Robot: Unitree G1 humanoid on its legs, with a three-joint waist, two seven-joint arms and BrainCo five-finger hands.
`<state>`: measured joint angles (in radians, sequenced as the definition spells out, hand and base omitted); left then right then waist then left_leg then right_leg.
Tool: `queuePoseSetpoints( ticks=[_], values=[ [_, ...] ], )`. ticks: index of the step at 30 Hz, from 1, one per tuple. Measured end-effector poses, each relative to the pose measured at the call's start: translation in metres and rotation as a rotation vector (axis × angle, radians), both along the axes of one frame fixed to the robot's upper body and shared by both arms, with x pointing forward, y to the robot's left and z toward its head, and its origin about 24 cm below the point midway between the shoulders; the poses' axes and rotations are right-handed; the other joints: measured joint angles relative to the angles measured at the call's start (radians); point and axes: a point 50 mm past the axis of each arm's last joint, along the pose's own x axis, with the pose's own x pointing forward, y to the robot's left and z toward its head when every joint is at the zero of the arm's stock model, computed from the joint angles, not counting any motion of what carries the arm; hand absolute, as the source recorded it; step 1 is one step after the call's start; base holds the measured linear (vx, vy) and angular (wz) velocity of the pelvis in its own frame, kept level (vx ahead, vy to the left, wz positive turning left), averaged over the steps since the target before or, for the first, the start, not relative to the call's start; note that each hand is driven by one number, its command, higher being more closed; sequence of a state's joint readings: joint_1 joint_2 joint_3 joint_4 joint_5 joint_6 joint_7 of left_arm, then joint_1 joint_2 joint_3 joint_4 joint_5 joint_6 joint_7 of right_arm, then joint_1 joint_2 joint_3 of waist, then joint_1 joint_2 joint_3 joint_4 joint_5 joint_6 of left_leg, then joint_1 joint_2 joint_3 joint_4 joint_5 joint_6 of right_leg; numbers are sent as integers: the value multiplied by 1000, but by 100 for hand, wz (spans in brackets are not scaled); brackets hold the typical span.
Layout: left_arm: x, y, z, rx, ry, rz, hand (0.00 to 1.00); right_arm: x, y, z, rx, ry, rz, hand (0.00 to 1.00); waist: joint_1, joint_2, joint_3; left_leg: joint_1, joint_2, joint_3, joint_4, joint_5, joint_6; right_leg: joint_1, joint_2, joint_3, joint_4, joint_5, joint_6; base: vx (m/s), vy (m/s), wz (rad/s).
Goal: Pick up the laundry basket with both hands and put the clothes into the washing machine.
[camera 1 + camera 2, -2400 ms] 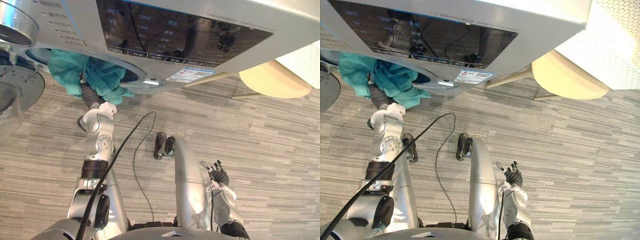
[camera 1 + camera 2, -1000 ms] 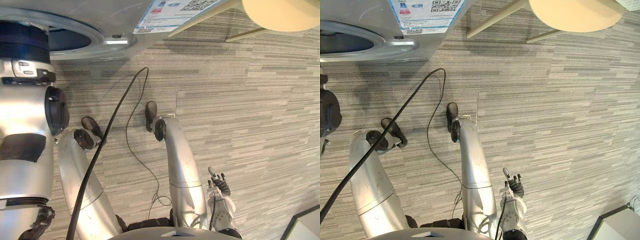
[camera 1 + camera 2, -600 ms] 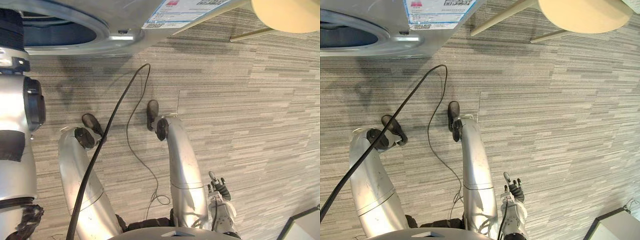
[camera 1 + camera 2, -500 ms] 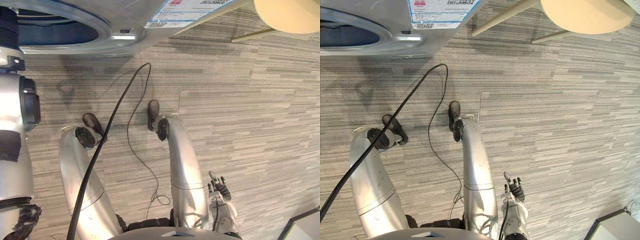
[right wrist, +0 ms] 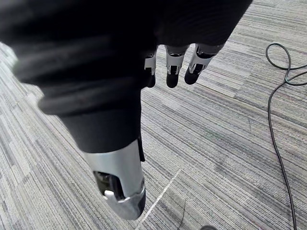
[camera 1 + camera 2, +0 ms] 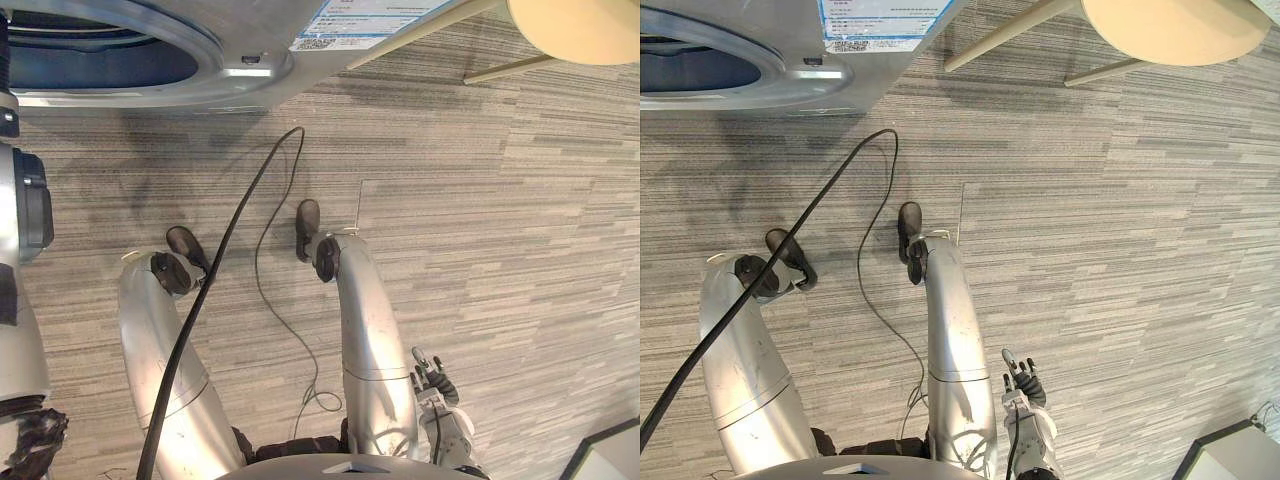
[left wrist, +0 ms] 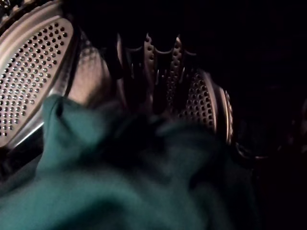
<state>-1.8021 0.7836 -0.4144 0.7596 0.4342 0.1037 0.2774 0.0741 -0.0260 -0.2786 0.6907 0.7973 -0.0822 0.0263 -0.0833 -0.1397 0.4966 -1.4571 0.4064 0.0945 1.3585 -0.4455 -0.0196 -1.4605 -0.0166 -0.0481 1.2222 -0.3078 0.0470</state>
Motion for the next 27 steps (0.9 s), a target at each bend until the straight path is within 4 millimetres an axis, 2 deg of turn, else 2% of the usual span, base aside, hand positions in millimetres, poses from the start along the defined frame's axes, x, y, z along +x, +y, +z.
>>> queuePoseSetpoints(
  ticks=[5, 14, 17, 21, 27],
  values=[
    [2, -6, -1, 7, 7, -20, 0, 1, 1, 0, 6, -12, 14, 0, 1, 1, 0, -3, -11, -8, -3, 4, 0, 0, -21, -20, 8, -2, -3, -27, 9, 7],
    [10, -13, -6, 35, 145, -90, 0, -7, 8, -10, 45, 58, 55, 0, 3, 1, -1, 2, -14, -10, 0, 10, 1, 4, -28, -23, 16, -2, -6, -22, 7, 3],
    [21, -16, -16, 70, 223, -103, 0, -7, 14, -11, 50, 67, 102, 0, 3, 3, -1, 17, -14, -15, 1, 10, 1, 25, -28, -30, 12, -2, -6, 0, 0, 0],
    [36, -24, -33, 173, 343, -75, 0, -10, 12, -14, 39, 89, 130, 0, 3, 5, -1, 42, -14, -13, -1, 8, 4, 52, -28, -31, 4, -2, -6, -8, 6, 0],
    [47, -32, -52, 320, 413, -25, 0, -8, 12, -13, 12, 76, 171, 0, 10, 9, -1, 70, -16, -8, -17, 8, 4, 79, -32, -36, -12, -2, -6, -5, 4, 0]
  ],
)
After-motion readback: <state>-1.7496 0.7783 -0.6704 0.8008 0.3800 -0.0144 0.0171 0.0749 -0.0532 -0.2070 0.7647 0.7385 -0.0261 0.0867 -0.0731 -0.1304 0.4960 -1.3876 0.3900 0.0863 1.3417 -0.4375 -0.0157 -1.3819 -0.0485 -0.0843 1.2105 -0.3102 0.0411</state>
